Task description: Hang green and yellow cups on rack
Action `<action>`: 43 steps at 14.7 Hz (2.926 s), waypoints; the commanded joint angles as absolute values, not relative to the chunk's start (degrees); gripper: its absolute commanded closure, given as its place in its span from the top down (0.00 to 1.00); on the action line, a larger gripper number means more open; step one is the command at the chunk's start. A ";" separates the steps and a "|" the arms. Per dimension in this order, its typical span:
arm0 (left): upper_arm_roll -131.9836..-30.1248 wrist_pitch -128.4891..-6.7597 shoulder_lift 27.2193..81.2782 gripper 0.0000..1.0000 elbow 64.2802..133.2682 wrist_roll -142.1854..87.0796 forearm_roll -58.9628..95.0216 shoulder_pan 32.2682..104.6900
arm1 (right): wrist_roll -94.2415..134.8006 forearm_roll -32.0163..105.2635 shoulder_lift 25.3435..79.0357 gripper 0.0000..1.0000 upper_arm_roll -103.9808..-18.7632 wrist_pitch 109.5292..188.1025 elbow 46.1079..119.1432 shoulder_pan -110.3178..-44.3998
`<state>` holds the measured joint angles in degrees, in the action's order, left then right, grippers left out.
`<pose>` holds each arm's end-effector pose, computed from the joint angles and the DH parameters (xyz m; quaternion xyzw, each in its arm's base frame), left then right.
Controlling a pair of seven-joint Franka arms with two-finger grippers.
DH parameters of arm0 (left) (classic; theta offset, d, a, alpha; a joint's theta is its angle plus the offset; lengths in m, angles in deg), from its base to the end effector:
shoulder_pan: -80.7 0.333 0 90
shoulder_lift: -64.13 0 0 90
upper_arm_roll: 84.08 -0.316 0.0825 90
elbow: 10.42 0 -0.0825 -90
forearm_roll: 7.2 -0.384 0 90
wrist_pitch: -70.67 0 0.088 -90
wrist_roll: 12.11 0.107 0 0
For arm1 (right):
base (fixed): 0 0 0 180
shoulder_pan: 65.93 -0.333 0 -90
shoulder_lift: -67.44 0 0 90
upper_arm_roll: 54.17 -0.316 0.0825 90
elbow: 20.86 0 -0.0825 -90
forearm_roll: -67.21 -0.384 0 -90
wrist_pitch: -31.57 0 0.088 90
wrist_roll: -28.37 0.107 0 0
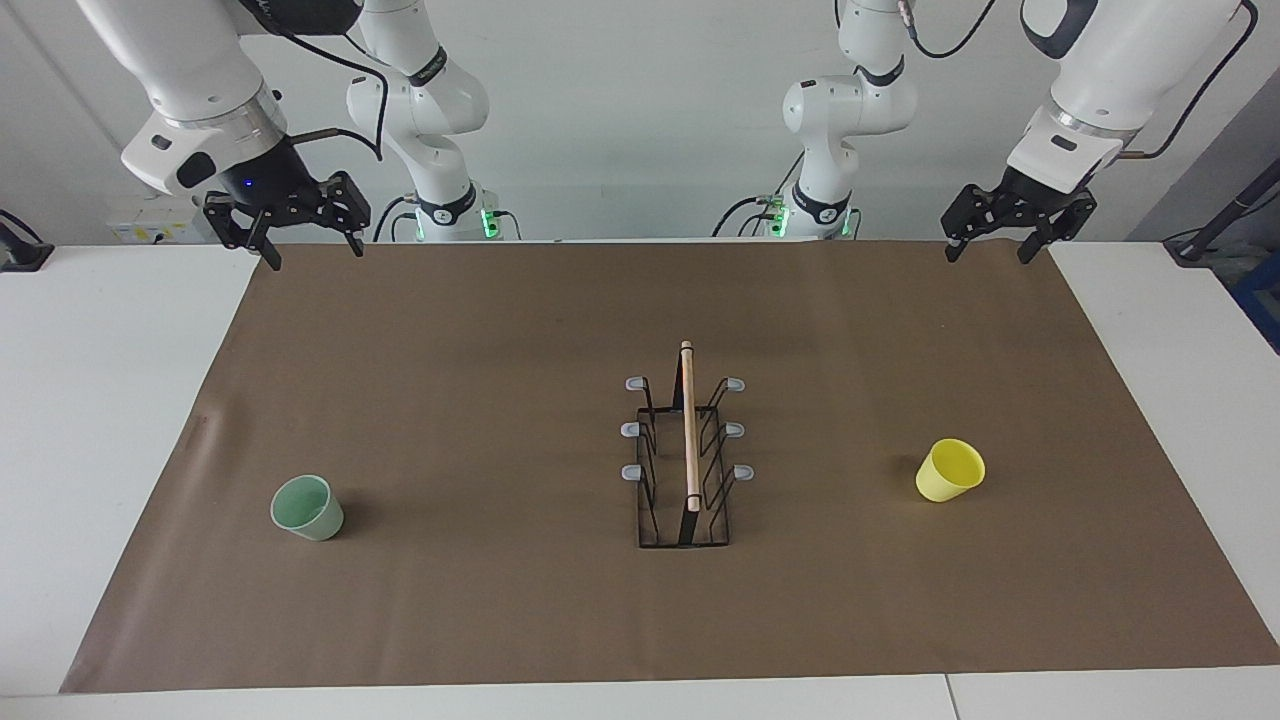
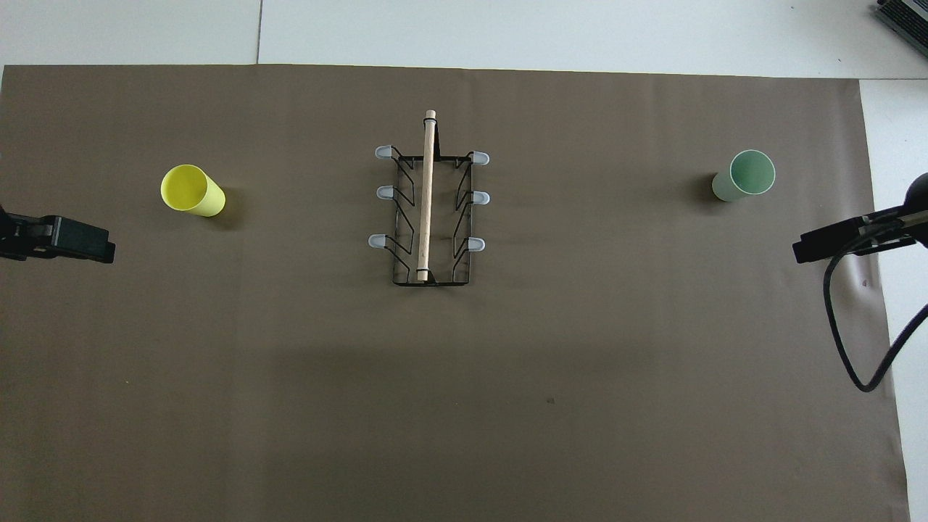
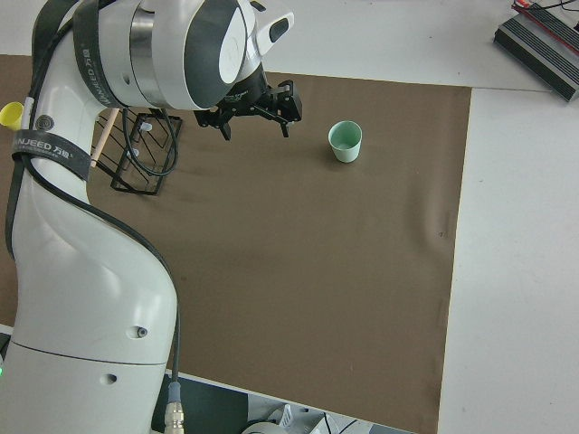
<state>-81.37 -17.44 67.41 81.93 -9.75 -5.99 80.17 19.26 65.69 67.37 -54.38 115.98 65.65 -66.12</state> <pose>0.5321 -0.0332 0.6334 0.9987 -0.0491 -0.0085 0.0091 0.5451 0.0069 0.6439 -0.9962 -0.0839 0.0179 0.0146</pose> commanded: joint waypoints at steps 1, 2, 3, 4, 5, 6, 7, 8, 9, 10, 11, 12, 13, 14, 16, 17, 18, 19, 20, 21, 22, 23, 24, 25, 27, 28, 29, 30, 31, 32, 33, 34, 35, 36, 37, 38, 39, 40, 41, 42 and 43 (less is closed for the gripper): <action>-81.36 -16.96 67.82 1.00 82.39 -9.56 -6.84 79.91 | 20.63 65.72 67.18 1.00 -54.61 116.65 65.36 -65.93; -81.44 -16.96 67.82 1.00 82.39 -9.56 -6.84 79.64 | 20.63 65.63 67.18 1.00 -54.61 116.65 65.44 -65.93; -81.45 -17.30 67.82 1.00 82.39 -9.56 -6.84 79.55 | 20.63 65.63 67.18 1.00 -54.61 116.65 65.45 -65.93; -81.45 -17.92 67.82 1.00 82.30 -9.82 -6.84 80.25 | 20.63 65.63 67.18 1.00 -54.61 116.65 65.45 -66.02; -81.62 -17.92 67.82 1.00 82.39 -9.65 -6.84 80.34 | 20.63 65.72 67.18 1.00 -54.61 116.73 65.45 -66.11; -81.62 -18.01 67.82 1.00 82.39 -9.65 -6.84 80.34 | 20.63 65.63 67.18 1.00 -54.61 116.82 65.62 -66.11; -81.62 -17.92 67.82 1.00 82.48 -9.56 -6.84 80.43 | 20.63 65.63 67.27 1.00 -54.61 117.08 65.71 -66.11; -81.62 -17.49 67.82 1.00 82.48 -9.39 -6.84 80.35 | 20.63 65.63 67.27 1.00 -54.61 117.26 65.71 -66.11; -81.62 -17.31 67.82 1.00 82.39 -9.56 -6.84 80.26 | 20.63 65.63 67.27 1.00 -54.61 117.70 65.80 -66.11; -81.62 -17.13 67.82 1.00 82.39 -9.56 -6.84 80.26 | 20.63 65.63 67.18 1.00 -54.61 118.92 65.97 -66.11; -81.62 -17.13 67.82 1.00 82.39 -9.65 -6.84 80.26 | 20.72 65.72 66.74 1.00 -54.52 120.15 66.06 -66.28; -81.62 -17.04 67.82 1.00 82.39 -9.65 -6.84 80.08 | 20.72 65.98 65.96 1.00 -54.52 121.21 66.06 -66.37; -81.53 -17.13 67.82 1.00 82.39 -9.47 -6.84 80.17 | 20.72 66.42 65.25 1.00 -54.61 121.65 65.97 -66.55; -81.53 -17.57 67.91 1.00 82.48 -9.47 -6.76 80.26 | 20.89 66.51 64.64 1.00 -54.61 121.83 65.89 -66.72; -81.80 -17.92 67.91 1.00 82.65 -9.65 -6.76 80.43 | 20.90 66.68 63.40 1.00 -54.61 122.27 65.27 -66.72; -81.88 -18.27 68.09 1.00 83.35 -9.65 -6.76 81.04 | 20.90 67.21 62.44 1.00 -54.61 122.27 65.10 -66.81; -81.88 -19.06 68.52 1.00 84.31 -9.65 -6.84 81.31 | 20.90 68.26 61.56 1.00 -54.70 122.36 64.92 -66.90; -81.88 -19.50 69.48 1.00 86.15 -9.21 -7.19 81.31 | 20.90 68.70 60.60 1.00 -54.70 123.23 64.57 -67.94; -81.88 -20.98 70.19 1.00 88.08 -9.38 -7.28 81.40 | 20.90 69.40 60.15 1.00 -54.70 124.72 64.65 -68.48; -81.88 -22.91 70.72 1.00 89.49 -9.47 -7.28 81.66 | 20.90 70.72 58.93 1.00 -54.70 125.60 64.57 -68.57; -81.88 -22.85 69.94 1.00 89.07 -9.73 -7.28 82.62 | 20.90 71.42 57.44 1.00 -54.70 125.61 63.96 -69.35; -82.06 -23.11 68.80 1.00 88.89 -9.74 -7.11 83.59 | 20.81 72.13 56.03 1.00 -54.70 125.70 63.17 -69.97; -82.15 -23.46 66.70 1.00 87.67 -9.74 -7.11 84.73 | 20.37 74.48 55.06 1.00 -54.70 125.96 62.99 -70.24; -82.24 -23.37 63.46 1.00 85.31 -9.74 -7.02 85.52 | 19.41 77.55 54.27 1.00 -54.79 126.57 63.07 -71.28; -82.50 -23.20 55.12 1.00 78.38 -12.00 -6.84 87.45 | 13.19 83.27 53.56 1.00 -54.87 127.28 64.03 -72.96; -82.59 -23.37 51.69 1.00 75.30 -13.41 -6.50 88.77 | 10.81 84.17 53.47 1.00 -54.79 127.28 64.47 -72.88; -82.67 -24.85 49.56 1.00 74.40 -13.60 -5.71 89.74 | 8.70 84.52 53.47 1.00 -54.79 127.11 64.65 -72.88; -82.68 -27.48 48.50 1.00 74.39 -13.69 -5.01 90.97 | 6.68 84.88 53.64 1.00 -54.79 126.76 65.35 -72.44; -82.68 -29.33 46.92 1.00 74.48 -14.39 -4.13 91.59 | 5.26 85.23 53.91 1.00 -54.79 126.32 65.88 -72.26; -82.68 -30.91 45.17 1.00 74.39 -16.66 -2.81 92.99 | 1.34 87.32 53.99 1.00 -54.79 124.84 65.45 -72.18; -82.68 -32.93 44.02 1.00 74.83 -20.25 0.68 95.09 | -7.58 90.04 54.00 1.00 -54.87 124.30 65.62 -72.35; -82.68 -34.61 43.40 1.00 76.13 -24.37 4.54 97.28 | -18.28 91.98 54.26 1.00 -54.79 125.16 66.40 -72.70; -82.68 -35.84 43.39 1.00 78.24 -28.50 8.41 99.48 | -25.79 94.26 54.52 1.00 -54.79 125.61 66.93 -72.79; -82.68 -36.64 43.74 1.00 80.78 -33.68 12.97 100.98 | -29.60 97.68 54.78 1.00 -54.87 126.92 67.55 -73.05; -82.68 -38.30 44.09 1.00 83.68 -38.86 18.15 103.52 | -31.38 100.23 54.79 1.00 -54.96 128.24 68.95 -73.66; -82.68 -41.45 44.79 1.00 87.53 -42.66 22.99 104.68 | -33.14 102.78 54.70 1.00 -55.05 128.77 69.74 -74.97; -82.68 -44.52 46.54 1.00 92.10 -44.00 26.69 104.78 | -33.51 106.38 53.92 1.00 -55.05 129.47 70.54 -76.81; -82.68 -46.82 47.69 1.00 95.71 -44.62 29.25 104.86 | -33.51 109.89 53.21 1.00 -55.05 131.22 71.85 -78.40; -82.68 -48.58 48.65 1.00 98.18 -46.72 32.41 104.78 | -33.60 112.97 52.33 1.00 -55.05 133.06 72.91 -79.55; -82.68 -49.81 49.45 1.00 100.47 -51.00 35.92 104.86 | -33.60 114.74 51.11 1.00 -55.05 133.52 73.09 -79.82; -82.68 -49.57 50.15 1.00 101.62 -55.92 39.00 105.30 | -33.51 115.46 50.14 1.00 -55.05 134.04 73.18 -79.99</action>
<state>-83.09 -46.81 45.00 94.65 -47.72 33.88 105.07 -32.39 112.21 51.70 -55.05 131.85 71.82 -79.97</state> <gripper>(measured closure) 0.000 0.000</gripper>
